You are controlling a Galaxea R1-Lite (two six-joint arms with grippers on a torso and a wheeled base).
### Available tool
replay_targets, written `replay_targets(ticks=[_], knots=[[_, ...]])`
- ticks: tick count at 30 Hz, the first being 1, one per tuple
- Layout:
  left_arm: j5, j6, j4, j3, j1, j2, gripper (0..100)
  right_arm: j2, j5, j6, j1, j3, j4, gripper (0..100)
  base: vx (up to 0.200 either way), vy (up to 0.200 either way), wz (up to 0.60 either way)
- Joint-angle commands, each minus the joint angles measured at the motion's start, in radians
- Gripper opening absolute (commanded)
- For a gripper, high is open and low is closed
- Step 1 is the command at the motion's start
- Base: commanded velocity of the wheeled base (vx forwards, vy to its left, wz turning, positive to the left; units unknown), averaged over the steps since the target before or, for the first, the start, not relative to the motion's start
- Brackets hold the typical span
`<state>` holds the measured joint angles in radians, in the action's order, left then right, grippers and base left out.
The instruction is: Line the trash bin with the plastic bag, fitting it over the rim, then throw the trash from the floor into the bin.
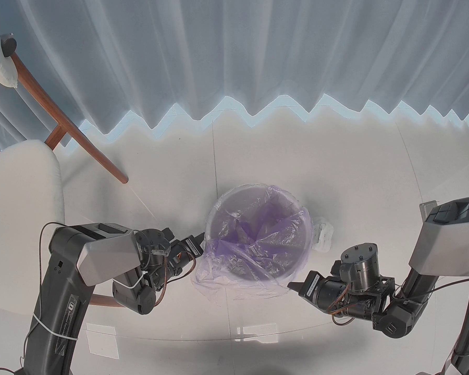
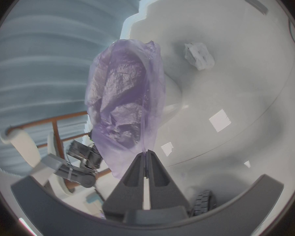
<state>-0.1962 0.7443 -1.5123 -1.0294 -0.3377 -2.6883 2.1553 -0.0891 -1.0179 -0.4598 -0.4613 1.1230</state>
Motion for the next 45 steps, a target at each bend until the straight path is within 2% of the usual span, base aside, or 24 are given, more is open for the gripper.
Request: replay_targets(ticks=[1, 3, 5, 7, 10, 15, 19, 26, 30, 35, 39, 44, 45], knots=[[0.0, 0.0, 0.0, 0.0, 0.0, -0.002, 0, 0.104, 0.062, 0.111, 0.0, 0.006, 0.003, 0, 0.0, 0.0, 0.0], [-0.002, 0.0, 0.0, 0.0, 0.0, -0.002, 0, 0.129, 0.077, 0.144, 0.0, 0.0, 0.003, 0, 0.0, 0.0, 0.0], [-0.002, 0.0, 0.0, 0.0, 0.0, -0.002, 0, 0.19, 0.103, 0.229, 0.001, -0.019, 0.008, 0, 0.0, 0.0, 0.0], [-0.002, 0.0, 0.0, 0.0, 0.0, -0.002, 0, 0.222, 0.121, 0.263, 0.001, -0.034, 0.012, 0, 0.0, 0.0, 0.0], [-0.002, 0.0, 0.0, 0.0, 0.0, -0.004, 0, 0.244, 0.157, 0.302, 0.001, -0.063, 0.009, 0, 0.0, 0.0, 0.0], [-0.002, 0.0, 0.0, 0.0, 0.0, -0.004, 0, 0.262, 0.163, 0.354, 0.004, -0.082, 0.003, 0, 0.0, 0.0, 0.0], [-0.003, 0.0, 0.0, 0.0, 0.0, -0.004, 0, 0.299, 0.203, 0.424, 0.023, -0.106, 0.006, 0, 0.0, 0.0, 0.0], [-0.003, -0.002, 0.0, 0.0, 0.0, -0.005, 0, 0.328, 0.22, 0.501, 0.046, -0.158, -0.003, 0, 0.0, 0.0, 0.0], [-0.003, -0.002, 0.0, 0.0, 0.0, -0.005, 0, 0.324, 0.221, 0.518, 0.049, -0.188, -0.061, 0, 0.0, 0.0, 0.0], [-0.005, -0.002, 0.0, -0.001, 0.0, -0.005, 0, 0.305, 0.246, 0.519, 0.049, -0.261, -0.235, 0, 0.0, 0.0, 0.0], [-0.005, -0.003, 0.0, -0.001, 0.0, -0.007, 0, 0.308, 0.273, 0.524, 0.047, -0.298, -0.25, 0, 0.0, 0.0, 0.0], [-0.005, -0.003, 0.0, -0.001, 0.0, -0.007, 0, 0.31, 0.273, 0.527, 0.046, -0.295, -0.25, 0, 0.0, 0.0, 0.0], [-0.005, -0.005, 0.0, -0.001, 0.0, -0.01, 0, 0.308, 0.273, 0.527, 0.046, -0.287, -0.249, 100, 0.0, 0.0, 0.0]])
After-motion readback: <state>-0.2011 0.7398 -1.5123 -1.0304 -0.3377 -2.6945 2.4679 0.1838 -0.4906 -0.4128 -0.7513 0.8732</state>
